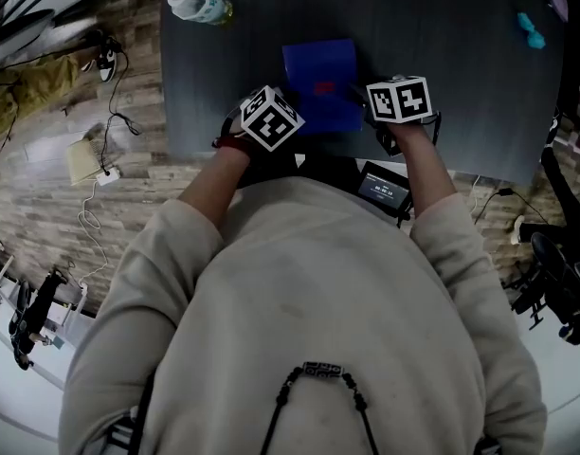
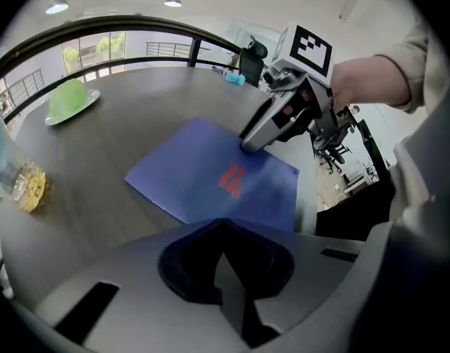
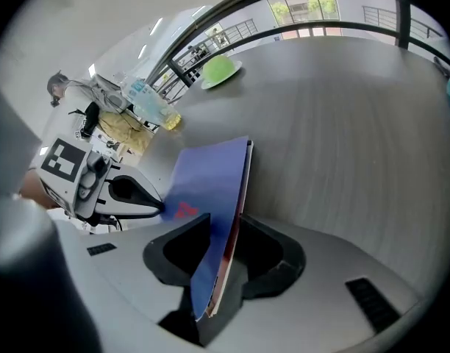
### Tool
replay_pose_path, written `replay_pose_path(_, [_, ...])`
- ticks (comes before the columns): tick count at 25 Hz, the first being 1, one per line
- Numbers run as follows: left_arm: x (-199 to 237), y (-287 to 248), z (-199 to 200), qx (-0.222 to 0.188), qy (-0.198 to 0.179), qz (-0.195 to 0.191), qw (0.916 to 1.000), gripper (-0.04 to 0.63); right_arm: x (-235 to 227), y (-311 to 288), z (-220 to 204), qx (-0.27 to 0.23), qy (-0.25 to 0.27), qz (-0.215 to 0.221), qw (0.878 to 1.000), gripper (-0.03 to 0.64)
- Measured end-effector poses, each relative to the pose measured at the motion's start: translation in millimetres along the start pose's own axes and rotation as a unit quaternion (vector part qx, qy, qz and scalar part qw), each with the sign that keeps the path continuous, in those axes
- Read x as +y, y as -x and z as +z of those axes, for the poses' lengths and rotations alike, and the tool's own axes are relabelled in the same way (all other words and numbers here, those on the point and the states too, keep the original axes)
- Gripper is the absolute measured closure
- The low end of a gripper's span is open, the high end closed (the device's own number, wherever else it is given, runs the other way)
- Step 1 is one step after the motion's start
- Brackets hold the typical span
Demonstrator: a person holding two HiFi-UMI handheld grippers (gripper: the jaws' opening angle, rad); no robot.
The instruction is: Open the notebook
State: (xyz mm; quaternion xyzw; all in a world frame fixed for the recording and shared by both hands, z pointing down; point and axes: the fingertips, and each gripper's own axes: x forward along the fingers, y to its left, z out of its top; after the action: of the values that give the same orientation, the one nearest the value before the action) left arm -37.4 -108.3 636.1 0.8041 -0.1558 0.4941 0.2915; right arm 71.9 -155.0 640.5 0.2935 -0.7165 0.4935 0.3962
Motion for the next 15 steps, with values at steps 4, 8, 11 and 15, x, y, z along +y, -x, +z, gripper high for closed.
replay_pose_path(4, [0.2,-1.6,-1.1,-0.003,0.005,0.001,1.0000,0.591,2.0,-0.5,-1.6,-0.002,0.006,0.002,1.000,0.482])
replay_pose_path(8, [1.6,-1.1,-1.6,-0.004,0.004,0.006,1.0000,0.591,9.9,4.2,0.4,-0.005,0.009,0.026,1.000,0.482])
replay_pose_path(11, [3.9,-2.9,-1.1,-0.001,0.003,0.007,1.0000,0.591,18.2,9.6,4.6,-0.012,0.013,0.052,0.999,0.482])
replay_pose_path(15, [5.2,-4.3,-1.0,0.002,0.002,0.008,1.0000,0.591,34.1,24.5,11.1,-0.027,0.033,0.077,0.996,0.482])
